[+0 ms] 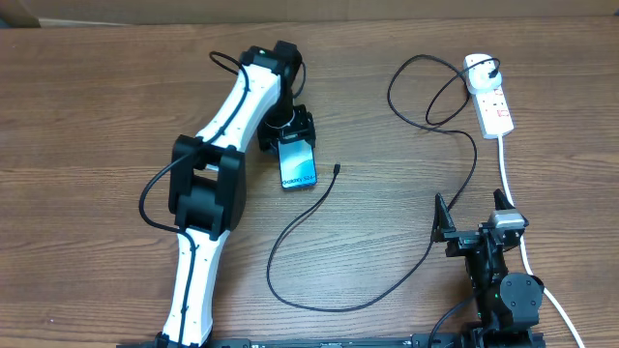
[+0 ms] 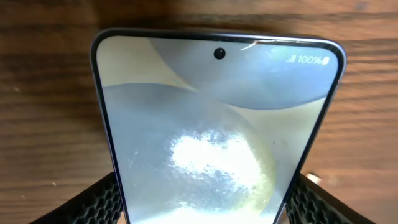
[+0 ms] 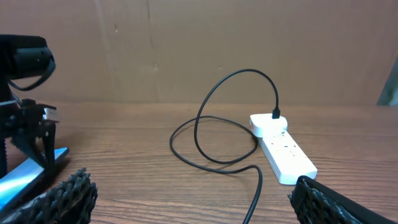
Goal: Plug charger to phone and switch on socket
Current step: 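Lift the smartphone upright with the left gripper, screen facing right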
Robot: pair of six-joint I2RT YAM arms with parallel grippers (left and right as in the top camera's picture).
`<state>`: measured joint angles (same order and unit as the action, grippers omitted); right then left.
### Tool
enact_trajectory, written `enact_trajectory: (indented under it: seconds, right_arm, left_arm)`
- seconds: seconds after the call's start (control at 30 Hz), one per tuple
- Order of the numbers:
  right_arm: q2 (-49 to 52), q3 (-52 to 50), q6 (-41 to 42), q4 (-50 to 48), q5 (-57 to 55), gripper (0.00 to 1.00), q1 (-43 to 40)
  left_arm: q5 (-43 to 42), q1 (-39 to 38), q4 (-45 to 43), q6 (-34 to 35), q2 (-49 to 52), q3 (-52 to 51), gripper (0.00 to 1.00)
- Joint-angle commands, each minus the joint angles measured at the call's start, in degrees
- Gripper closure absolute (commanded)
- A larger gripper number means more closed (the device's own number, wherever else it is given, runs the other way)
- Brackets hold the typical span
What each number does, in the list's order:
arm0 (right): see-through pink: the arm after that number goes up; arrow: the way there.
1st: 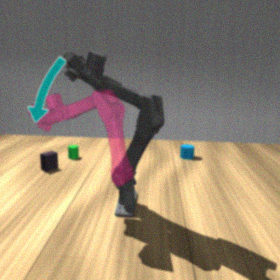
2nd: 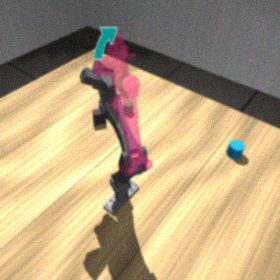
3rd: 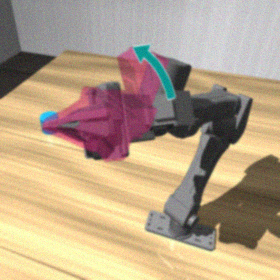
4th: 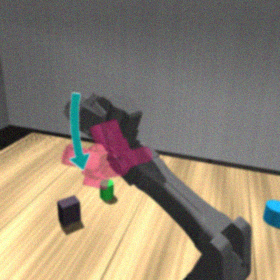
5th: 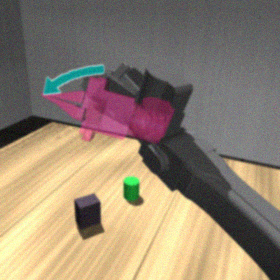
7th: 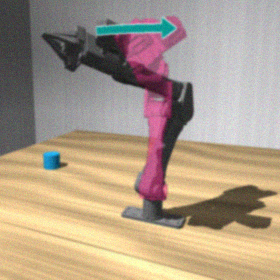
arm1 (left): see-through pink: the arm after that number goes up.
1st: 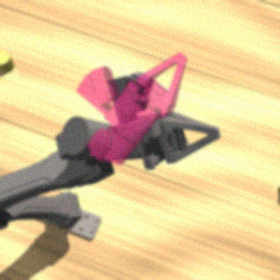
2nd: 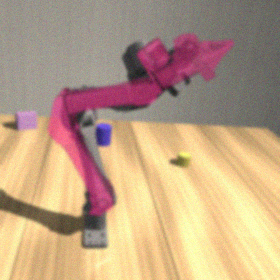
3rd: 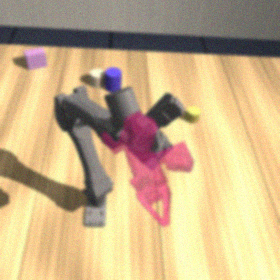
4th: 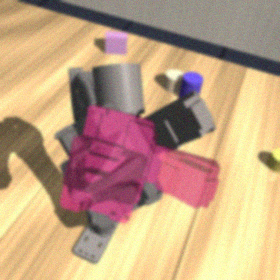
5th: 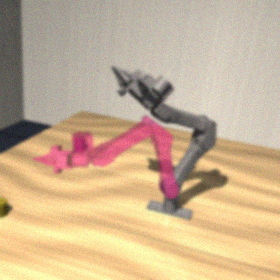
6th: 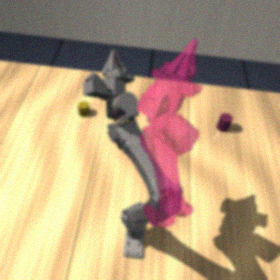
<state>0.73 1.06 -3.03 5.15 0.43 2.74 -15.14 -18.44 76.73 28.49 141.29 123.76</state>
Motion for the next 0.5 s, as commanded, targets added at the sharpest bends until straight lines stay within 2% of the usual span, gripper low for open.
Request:
enact_trajectory:
  seconds: [0.0, 0.1, 0.27, 0.47]
  right_arm:
    - [-0.6, -0.6, -0.2, -0.3, -0.5, 0.00, 0.3]
    - [-0.6, -0.6, -0.2, -0.3, -0.5, 0.00, 0.3]
    - [-0.6, -0.6, -0.2, -0.3, -0.5, 0.00, 0.3]
    - [-0.6, -0.6, -0.2, -0.3, -0.5, 0.00, 0.3]
  left_arm:
    - [-12.6, 2.3, 1.0, 0.2, 0.4, 2.1, 0.29]
    - [-21.2, 4.0, 1.3, 0.2, 0.4, 2.1, 0.29]
    - [-42.3, 7.2, 1.2, 0.2, 0.4, 2.1, 0.29]
    - [-62.2, 9.7, 1.2, 0.2, 0.4, 2.1, 0.30]
